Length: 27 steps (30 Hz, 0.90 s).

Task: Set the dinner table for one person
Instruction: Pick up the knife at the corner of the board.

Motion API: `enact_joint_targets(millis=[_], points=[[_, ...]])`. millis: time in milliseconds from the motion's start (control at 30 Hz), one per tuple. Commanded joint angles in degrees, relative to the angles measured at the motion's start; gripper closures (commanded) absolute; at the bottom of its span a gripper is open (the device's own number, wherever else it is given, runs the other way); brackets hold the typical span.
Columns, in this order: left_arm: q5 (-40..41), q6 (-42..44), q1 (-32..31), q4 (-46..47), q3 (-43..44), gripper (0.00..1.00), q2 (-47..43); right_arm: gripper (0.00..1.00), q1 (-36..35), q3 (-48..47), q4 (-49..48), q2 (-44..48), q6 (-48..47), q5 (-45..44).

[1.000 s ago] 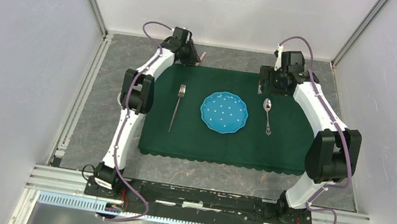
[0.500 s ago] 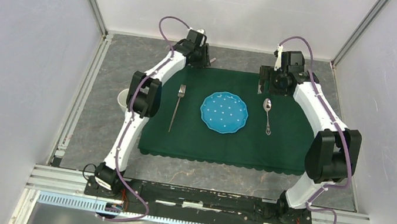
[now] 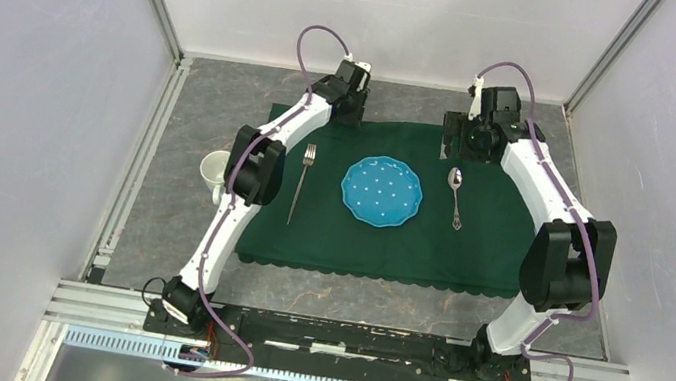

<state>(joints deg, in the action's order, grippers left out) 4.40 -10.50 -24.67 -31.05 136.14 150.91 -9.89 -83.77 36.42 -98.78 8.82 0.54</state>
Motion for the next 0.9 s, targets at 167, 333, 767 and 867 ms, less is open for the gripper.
enact_joint_targets(millis=[167,333,767,867], points=[[6.79,5.92,0.77,-0.75,-0.70,0.49,-1.98,0.05,0.57,-0.61,-1.60,0.68,0.43,1.05],[7.37,6.12,1.58,-0.09,-0.70,0.49,-2.85,0.06,0.49,-0.56,-1.69,0.53,0.58,1.13],[7.09,5.47,2.84,0.29,-0.87,0.49,-3.43,0.06,0.56,-0.61,-1.19,0.65,0.70,1.05],[7.19,5.61,2.82,1.27,-0.83,0.49,-4.63,0.05,0.50,-0.61,-1.32,0.52,0.74,1.09]])
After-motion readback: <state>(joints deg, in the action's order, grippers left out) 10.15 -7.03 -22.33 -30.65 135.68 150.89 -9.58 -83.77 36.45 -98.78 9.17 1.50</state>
